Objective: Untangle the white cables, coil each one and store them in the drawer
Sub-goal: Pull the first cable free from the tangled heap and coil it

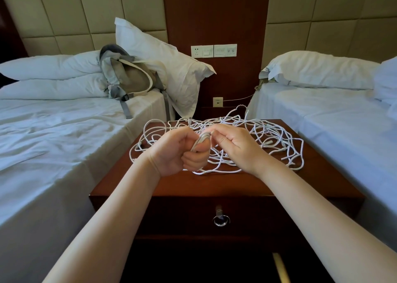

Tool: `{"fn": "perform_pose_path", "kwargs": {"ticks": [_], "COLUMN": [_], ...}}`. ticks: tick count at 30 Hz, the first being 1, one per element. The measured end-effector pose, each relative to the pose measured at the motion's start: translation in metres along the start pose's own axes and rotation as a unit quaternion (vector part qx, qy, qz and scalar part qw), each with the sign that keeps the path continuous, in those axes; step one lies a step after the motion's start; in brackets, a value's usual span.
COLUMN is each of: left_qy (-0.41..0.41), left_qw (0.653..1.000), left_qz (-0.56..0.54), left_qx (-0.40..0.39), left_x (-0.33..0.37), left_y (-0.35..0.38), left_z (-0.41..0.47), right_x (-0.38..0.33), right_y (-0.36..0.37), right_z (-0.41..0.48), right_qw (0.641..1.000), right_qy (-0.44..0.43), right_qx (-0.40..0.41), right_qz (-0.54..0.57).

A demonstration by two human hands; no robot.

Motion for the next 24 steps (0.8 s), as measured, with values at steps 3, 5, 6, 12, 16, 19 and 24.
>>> {"fn": "perform_pose_path", "kwargs": {"ticks": [3,5,6,12,16,19,24], "left_qy": [0.014,0.022,0.025,0.042,0.040,0.044,0.050], "left_qw": [1.000,0.999,0.998,0.994,0.993,0.993,0.992], "left_qz": [-0.023,-0.036,-0.042,-0.070,-0.081,-0.083,-0.094], "left_qx": [-0.013,-0.025,-0.036,-0.079,-0.078,-0.067,-0.068], "left_x": [0.004,0.005,0.005,0.006,0.004,0.002,0.001], "left_y": [0.007,0.010,0.012,0.014,0.008,0.003,-0.002], "left_z": [0.002,0.003,0.003,0.006,0.009,0.012,0.014], "right_x": [0.000,0.000,-0.001,-0.009,-0.003,0.001,0.009], "right_y": [0.000,-0.002,-0.004,-0.004,-0.002,-0.002,0.001], "right_z": [-0.003,-0.002,0.000,0.003,0.006,0.010,0.013], "right_qw": [0.999,0.999,0.999,0.999,0.998,0.998,0.997], "right_qy": [0.022,0.026,0.023,-0.001,0.013,0.020,0.029], "right_qx": [-0.010,-0.014,-0.017,-0.030,-0.039,-0.035,-0.042], "right_qz": [0.031,0.026,0.014,0.025,0.039,0.041,0.053]}}
Point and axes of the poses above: each hand's wrist, its own z-axis towards the middle knuckle, its own y-axis out of the palm, x = y × z, the point moved 9 cm from there along z, towards the middle knuckle, and after that the axes turned 10 degrees about z, right-handed, at the moved point
